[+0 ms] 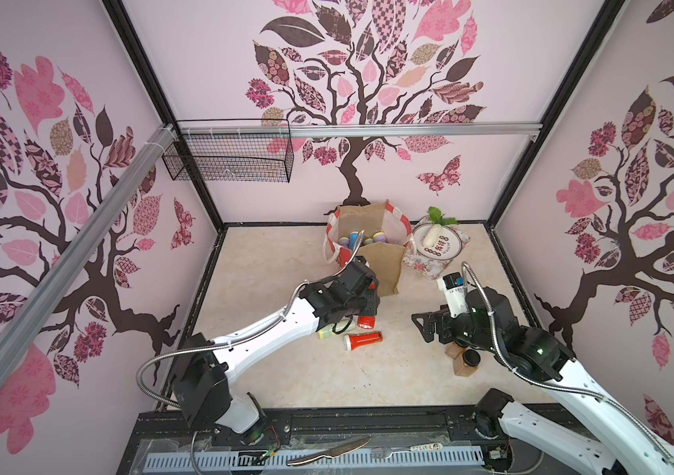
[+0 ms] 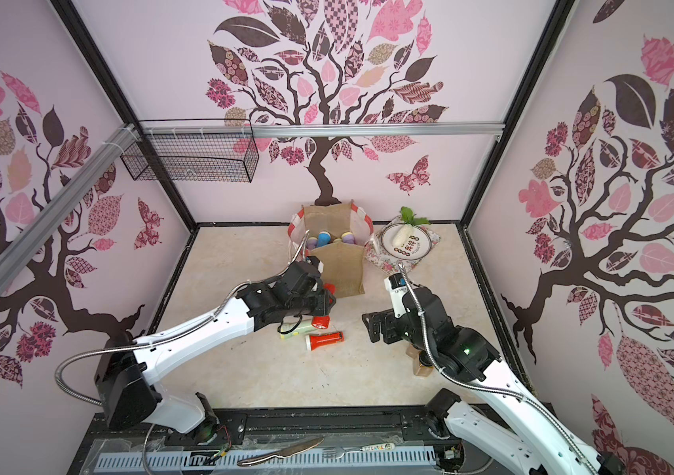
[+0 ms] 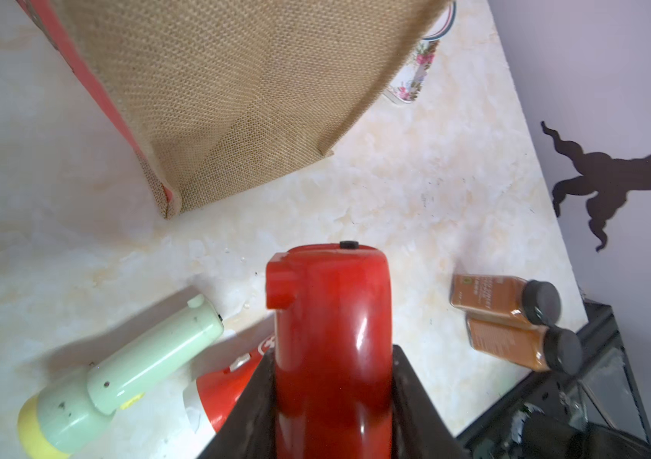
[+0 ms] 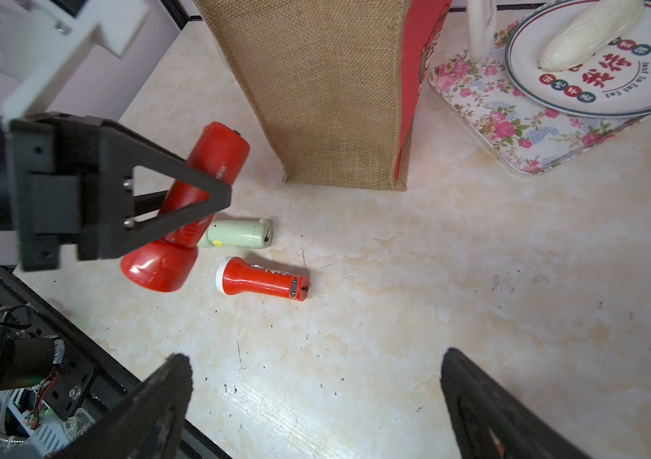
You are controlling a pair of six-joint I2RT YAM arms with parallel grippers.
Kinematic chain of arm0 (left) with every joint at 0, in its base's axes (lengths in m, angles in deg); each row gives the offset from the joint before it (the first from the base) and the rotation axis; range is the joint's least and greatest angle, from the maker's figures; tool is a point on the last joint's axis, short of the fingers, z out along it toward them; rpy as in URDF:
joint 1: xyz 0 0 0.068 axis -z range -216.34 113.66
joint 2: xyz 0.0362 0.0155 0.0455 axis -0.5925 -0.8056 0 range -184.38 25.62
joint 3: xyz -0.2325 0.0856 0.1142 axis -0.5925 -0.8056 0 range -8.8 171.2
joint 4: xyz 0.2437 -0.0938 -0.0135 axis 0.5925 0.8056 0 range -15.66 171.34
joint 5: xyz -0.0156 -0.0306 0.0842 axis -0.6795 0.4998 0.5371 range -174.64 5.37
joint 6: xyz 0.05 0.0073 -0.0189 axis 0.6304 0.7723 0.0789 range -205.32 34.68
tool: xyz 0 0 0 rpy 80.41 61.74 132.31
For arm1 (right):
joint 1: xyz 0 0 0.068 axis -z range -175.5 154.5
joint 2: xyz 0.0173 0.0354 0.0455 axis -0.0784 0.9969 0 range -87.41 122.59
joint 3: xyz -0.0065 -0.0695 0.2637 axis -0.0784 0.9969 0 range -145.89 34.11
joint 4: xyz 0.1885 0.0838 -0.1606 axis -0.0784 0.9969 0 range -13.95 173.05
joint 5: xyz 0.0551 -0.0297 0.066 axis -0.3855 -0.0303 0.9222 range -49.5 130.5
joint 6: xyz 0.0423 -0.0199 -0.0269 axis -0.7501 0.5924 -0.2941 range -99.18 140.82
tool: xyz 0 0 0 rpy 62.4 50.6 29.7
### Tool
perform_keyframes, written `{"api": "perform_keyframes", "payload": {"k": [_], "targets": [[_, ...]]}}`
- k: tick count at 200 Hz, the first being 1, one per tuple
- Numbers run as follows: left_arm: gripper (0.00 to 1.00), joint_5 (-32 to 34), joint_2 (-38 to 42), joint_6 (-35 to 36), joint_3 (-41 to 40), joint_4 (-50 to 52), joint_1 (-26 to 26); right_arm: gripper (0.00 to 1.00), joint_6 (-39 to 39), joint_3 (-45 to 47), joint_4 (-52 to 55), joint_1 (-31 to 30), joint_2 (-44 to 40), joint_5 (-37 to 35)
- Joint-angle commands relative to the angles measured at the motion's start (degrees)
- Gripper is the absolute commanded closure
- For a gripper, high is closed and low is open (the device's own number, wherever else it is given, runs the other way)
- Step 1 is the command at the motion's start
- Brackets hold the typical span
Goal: Put the flashlights into the tote bags
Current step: Pick up the flashlight from the center of the board, then place the flashlight in the canvas bag.
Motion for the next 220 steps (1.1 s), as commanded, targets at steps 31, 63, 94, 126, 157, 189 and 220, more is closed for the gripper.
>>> {"api": "perform_keyframes", "payload": {"k": [31,63,94,126,157,189,220], "targets": [[0.97,3.32,0.25,2.96,14.58,14.72,-1.30,0.00,1.82,-2.28,-1.78,0.20,0.50,0.86],[0.97,2.42,-6.39,4.45,27.10,19.55,-5.02,0.00,2.75,-2.69,-2.16,0.20,0.50,1.26],[0.97,2.00,-13.31,6.38,38.39,19.88,-8.93,0.00,3.65,-3.42,-1.33,0.14,0.67,1.73],[0.98,1.90,-21.58,6.60,51.10,20.46,-12.33,0.00,4.46,-4.15,-0.26,0.18,0.73,2.31],[0.98,2.00,-28.50,7.31,60.33,19.06,-14.70,0.00,4.91,-4.87,0.71,0.19,1.07,2.39],[0.97,4.53,-33.91,9.02,65.47,16.05,-16.95,0.00,5.48,-5.31,0.63,0.14,1.78,2.26],[0.98,4.80,-37.56,7.56,66.66,11.25,-19.92,0.00,5.82,-6.00,0.38,0.13,3.02,1.98]]}}
